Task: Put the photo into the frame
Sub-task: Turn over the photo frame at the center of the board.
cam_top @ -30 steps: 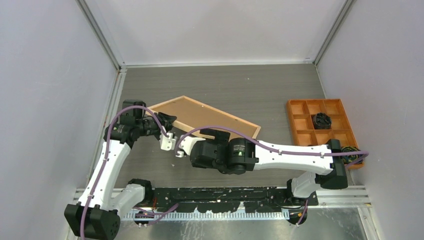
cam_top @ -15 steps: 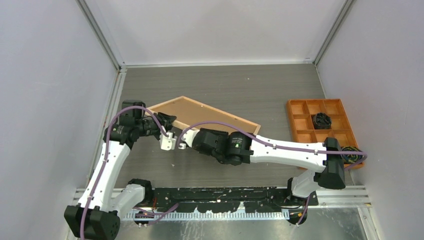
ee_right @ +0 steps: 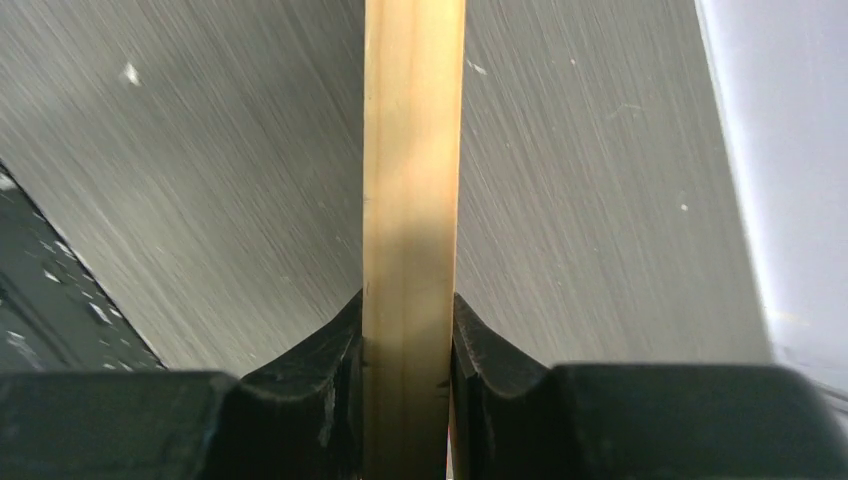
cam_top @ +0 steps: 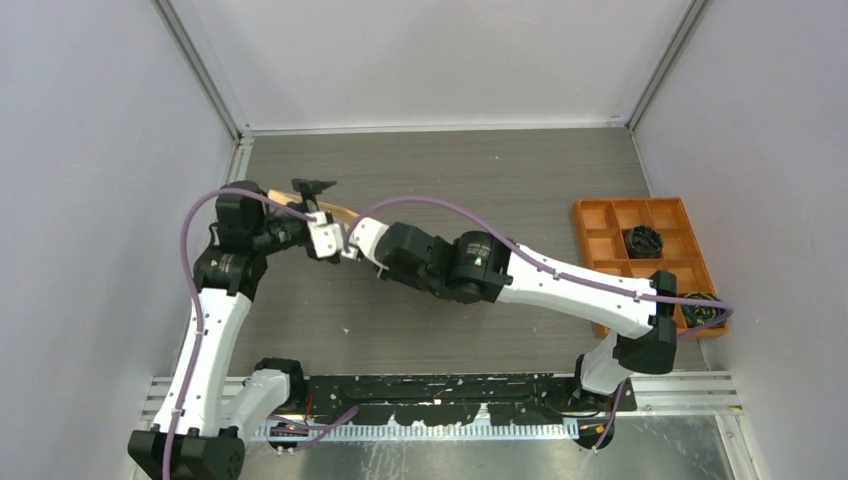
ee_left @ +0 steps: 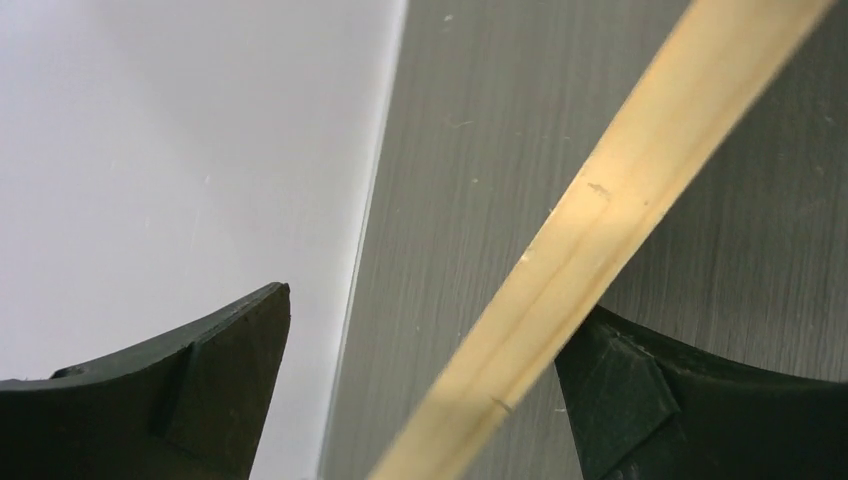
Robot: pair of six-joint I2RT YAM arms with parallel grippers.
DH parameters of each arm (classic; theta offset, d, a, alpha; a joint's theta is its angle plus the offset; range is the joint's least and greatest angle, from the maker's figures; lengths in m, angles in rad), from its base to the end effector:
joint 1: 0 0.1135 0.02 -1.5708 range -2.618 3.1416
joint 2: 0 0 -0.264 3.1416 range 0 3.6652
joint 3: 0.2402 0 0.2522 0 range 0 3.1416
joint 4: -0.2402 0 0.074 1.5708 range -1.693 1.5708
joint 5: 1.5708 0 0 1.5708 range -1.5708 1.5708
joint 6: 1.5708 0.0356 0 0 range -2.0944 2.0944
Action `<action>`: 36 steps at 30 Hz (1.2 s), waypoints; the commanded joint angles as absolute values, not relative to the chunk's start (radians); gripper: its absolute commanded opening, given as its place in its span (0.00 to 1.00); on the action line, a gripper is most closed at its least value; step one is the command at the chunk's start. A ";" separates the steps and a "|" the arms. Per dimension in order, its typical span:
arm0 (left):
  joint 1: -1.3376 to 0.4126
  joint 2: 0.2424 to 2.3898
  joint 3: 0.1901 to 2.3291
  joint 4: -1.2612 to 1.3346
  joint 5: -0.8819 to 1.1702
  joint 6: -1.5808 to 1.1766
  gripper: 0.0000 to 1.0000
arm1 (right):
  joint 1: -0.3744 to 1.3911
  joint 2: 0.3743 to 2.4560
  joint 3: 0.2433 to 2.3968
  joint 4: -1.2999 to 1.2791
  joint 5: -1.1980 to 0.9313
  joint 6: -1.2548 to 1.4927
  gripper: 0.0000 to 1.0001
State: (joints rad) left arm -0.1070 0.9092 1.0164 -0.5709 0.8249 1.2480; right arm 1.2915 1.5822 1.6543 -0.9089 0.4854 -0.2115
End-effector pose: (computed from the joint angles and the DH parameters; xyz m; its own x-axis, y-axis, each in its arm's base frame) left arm 0.1789 -0.0455 0.3638 0.5471 0.5885 -0.5953 0.6519 0.1465 0.7440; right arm 0.1080 0.3162 0.3766 -0.0397 -0.8121 -0.5822 -0.7900 0.3823 -0.4793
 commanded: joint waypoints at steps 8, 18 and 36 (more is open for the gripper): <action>0.199 0.983 1.385 -0.339 0.970 0.404 1.00 | 1.028 1.779 2.168 -1.111 0.056 0.196 0.14; 0.284 1.117 1.472 -0.674 0.993 0.399 1.00 | 0.721 1.610 1.776 -0.849 -0.192 0.406 0.12; 0.287 1.293 1.349 -0.910 0.708 0.521 1.00 | 0.351 1.284 0.898 -0.087 -0.266 0.798 0.15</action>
State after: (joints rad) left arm 0.2779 1.2568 1.3457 -0.8261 0.8017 0.4805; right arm 0.3565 1.3293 0.9840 -0.2501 -0.4046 0.6975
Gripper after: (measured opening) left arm 0.997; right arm 0.319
